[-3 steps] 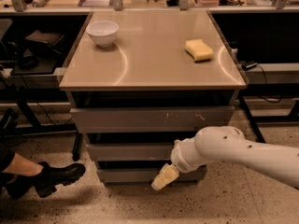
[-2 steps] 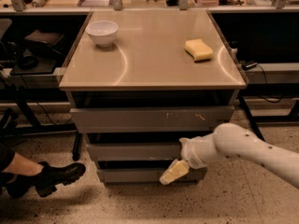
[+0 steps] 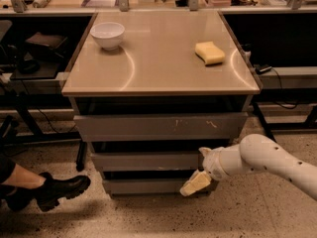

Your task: Open bottom drawer

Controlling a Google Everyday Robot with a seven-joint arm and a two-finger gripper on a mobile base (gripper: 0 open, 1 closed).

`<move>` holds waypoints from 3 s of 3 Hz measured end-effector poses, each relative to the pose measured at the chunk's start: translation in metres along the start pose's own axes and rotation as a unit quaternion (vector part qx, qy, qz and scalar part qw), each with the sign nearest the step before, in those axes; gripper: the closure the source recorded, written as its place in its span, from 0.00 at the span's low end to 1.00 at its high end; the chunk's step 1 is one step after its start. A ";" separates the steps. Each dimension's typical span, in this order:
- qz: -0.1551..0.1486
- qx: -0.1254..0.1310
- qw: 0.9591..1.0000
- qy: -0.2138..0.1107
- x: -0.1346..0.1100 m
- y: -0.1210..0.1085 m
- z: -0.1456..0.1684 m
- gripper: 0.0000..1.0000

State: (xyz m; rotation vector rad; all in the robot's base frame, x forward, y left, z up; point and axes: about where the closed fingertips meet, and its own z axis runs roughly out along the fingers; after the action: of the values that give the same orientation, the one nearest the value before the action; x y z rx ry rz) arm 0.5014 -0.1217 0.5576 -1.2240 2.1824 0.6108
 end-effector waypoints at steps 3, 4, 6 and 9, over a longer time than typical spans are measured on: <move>-0.089 0.099 0.983 0.128 0.077 0.001 0.052 0.00; -0.105 0.104 0.979 0.139 0.090 0.002 0.059 0.00; -0.126 0.111 0.975 0.143 0.105 -0.019 0.071 0.00; -0.129 0.091 0.976 0.154 0.163 -0.050 0.139 0.00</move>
Offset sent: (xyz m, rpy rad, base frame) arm 0.0872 0.0104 -0.1325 -0.4486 -0.4546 -0.3368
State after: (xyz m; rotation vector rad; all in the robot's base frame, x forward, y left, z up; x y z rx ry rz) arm 0.5098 -0.1587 0.3410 -1.5490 2.2113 0.1172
